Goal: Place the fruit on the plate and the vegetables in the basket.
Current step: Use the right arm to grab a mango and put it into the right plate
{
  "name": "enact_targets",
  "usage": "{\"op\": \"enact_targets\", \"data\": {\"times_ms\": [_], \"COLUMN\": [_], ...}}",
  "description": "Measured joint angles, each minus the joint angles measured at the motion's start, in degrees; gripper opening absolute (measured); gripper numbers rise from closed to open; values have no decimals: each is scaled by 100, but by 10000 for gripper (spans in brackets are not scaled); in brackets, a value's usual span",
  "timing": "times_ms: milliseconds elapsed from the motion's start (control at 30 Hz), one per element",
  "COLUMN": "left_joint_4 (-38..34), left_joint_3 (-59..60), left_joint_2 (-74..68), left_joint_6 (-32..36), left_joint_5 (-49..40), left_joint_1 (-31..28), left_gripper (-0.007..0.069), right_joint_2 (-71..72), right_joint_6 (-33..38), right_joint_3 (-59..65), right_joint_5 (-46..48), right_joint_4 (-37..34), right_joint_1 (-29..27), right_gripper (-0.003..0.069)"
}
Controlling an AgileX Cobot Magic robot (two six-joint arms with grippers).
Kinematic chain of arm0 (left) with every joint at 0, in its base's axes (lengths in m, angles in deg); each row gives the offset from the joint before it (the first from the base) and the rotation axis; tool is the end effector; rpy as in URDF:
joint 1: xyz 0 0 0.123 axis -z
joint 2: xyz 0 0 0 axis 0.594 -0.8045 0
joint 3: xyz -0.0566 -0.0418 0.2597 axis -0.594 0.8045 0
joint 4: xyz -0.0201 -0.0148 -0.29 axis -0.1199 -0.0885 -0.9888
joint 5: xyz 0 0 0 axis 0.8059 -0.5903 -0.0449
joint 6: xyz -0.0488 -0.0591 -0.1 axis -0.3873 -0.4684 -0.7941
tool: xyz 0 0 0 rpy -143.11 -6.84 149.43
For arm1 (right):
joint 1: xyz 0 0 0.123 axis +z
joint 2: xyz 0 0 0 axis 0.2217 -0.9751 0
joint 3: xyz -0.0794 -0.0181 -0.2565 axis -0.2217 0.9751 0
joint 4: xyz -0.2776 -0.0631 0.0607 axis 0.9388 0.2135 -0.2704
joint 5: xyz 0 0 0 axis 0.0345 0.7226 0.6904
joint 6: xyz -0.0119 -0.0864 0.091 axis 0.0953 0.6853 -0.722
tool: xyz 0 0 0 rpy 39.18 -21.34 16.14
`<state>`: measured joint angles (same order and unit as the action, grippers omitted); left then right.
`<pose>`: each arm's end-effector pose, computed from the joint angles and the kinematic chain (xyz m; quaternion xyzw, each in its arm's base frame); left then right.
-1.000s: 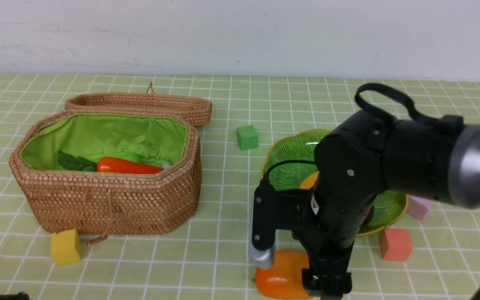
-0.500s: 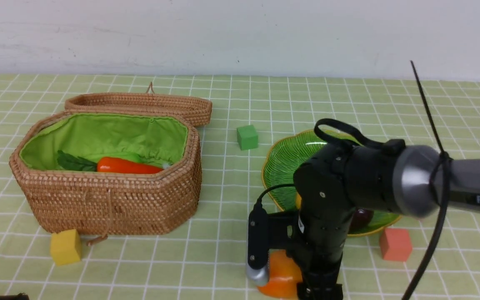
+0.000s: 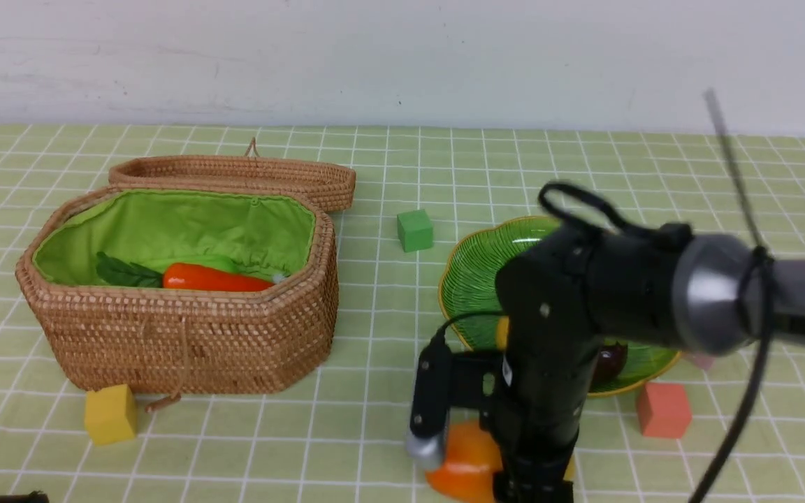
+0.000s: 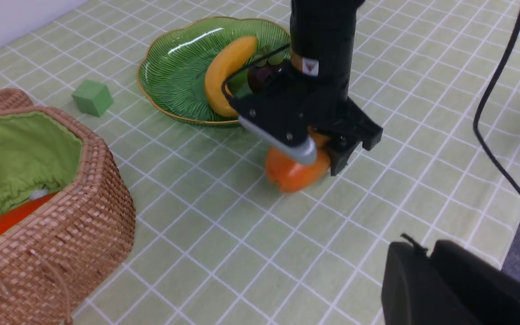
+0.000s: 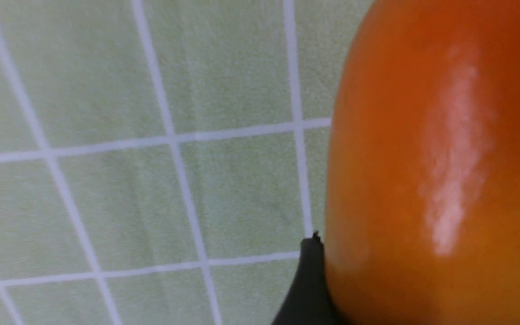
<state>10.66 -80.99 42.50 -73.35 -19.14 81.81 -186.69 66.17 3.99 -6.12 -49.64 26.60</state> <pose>0.0929 -0.1101 0.3566 0.3772 0.7442 -0.2247 0.5034 0.2975 0.2536 0.1306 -0.6129 0.7883 0.0297 0.0457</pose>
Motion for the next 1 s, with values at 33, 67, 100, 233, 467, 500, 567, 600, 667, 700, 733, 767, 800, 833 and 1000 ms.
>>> {"op": "enact_targets", "data": {"times_ms": [33,67,100,233,467,500,567,600,667,700,733,767,800,833,1000], "left_joint_4": [0,0,0,0,0,0,0,0,0,0,0,0,0,0,0], "left_joint_3": [0,0,0,0,0,0,0,0,0,0,0,0,0,0,0], "left_joint_2": [0,0,0,0,0,0,0,0,0,0,0,0,0,0,0], "left_joint_6": [0,0,0,11,11,11,11,11,11,11,15,15,15,15,58], "left_joint_5": [0,0,0,0,6,6,34,43,43,43,43,43,43,43,43], "left_joint_1": [0,0,0,0,0,0,0,-5,-5,-5,-5,-5,-5,-5,-5], "left_gripper": [57,57,57,57,57,57,57,57,57,57,57,57,57,57,57], "right_joint_2": [26,264,336,511,-358,-390,-762,-884,-1050,-1105,-1169,-1198,-1214,-1222,-1229], "right_joint_6": [0,-276,-396,-1376,-2720,-2730,-2806,-2813,-2825,-2825,-2825,-2825,-2825,-2825,-2883], "right_joint_3": [-21,-245,-336,-1011,-2236,-2256,-2437,-2472,-2493,-2498,-2501,-2501,-2501,-2501,-2505], "right_joint_5": [21,177,226,208,-623,-623,-834,-897,-993,-1030,-1091,-1116,-1127,-1155,-1214], "right_joint_4": [-15,-89,-82,252,826,826,846,851,851,851,859,879,878,888,958], "right_joint_1": [0,0,-6,-231,-1491,-1515,-1745,-1812,-1899,-1926,-1946,-1948,-1948,-1948,-1937], "right_gripper": [561,561,561,561,561,561,561,561,561,562,574,595,619,642,682]}}
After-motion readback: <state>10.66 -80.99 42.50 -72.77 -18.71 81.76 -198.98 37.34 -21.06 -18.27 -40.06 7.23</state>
